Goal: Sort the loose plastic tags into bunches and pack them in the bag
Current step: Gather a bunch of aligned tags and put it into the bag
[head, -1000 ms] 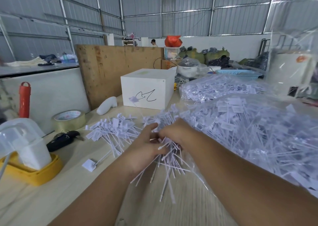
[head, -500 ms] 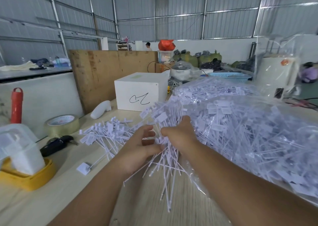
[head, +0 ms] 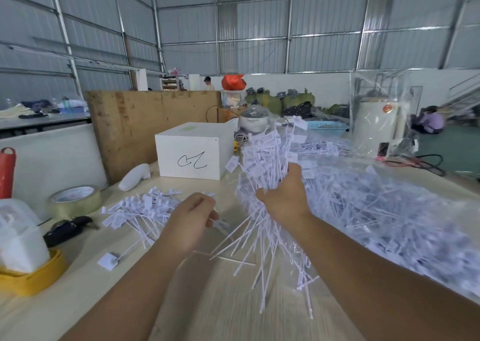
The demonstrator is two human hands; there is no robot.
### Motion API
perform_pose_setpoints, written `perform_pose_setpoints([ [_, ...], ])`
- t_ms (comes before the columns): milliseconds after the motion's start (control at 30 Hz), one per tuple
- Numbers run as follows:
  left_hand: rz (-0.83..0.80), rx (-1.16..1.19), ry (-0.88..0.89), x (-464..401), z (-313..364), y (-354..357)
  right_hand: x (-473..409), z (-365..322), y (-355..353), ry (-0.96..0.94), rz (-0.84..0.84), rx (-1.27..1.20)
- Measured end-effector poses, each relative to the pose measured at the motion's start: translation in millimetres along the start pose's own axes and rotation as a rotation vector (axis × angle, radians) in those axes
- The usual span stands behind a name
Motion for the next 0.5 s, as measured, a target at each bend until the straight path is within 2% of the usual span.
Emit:
perform_pose_setpoints([
  [133, -0.336, -0.238, 0.012, 5.4, 12.7, 40.1, 6.3, -1.0, -10.1, -0.027, 0.058, 0.017],
  [200, -0.518, -0.243, -0.032, 11.1, 22.1, 66.2, 8.9, -4.2, -15.2, -0.067, 0.106, 0.012],
  [300, -0.541, -0.102, -0.055, 7.6, 34.2, 86.6, 10.2, -9.3, -25.4, -0.119, 0.154, 0.003],
  [433, -0.627, -0.183, 0.026, 3.1, 31.3, 98.3, 13.5, -15.7, -33.4, -0.191, 0.137, 0.004],
  [500, -0.606, -0.145, 0.088, 4.0, 31.1, 108.3, 15.2, -16.3, -35.3, -0.24, 0.143, -0.018],
])
Point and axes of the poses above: each hand's wrist, its own x-axis away from the middle knuckle, its own y-axis out of the palm, z = x × y, the point moved 4 cm from there along -x, towards the middle knuckle, and after that the axes turned 7 degrees about y, right-handed, at the moved point
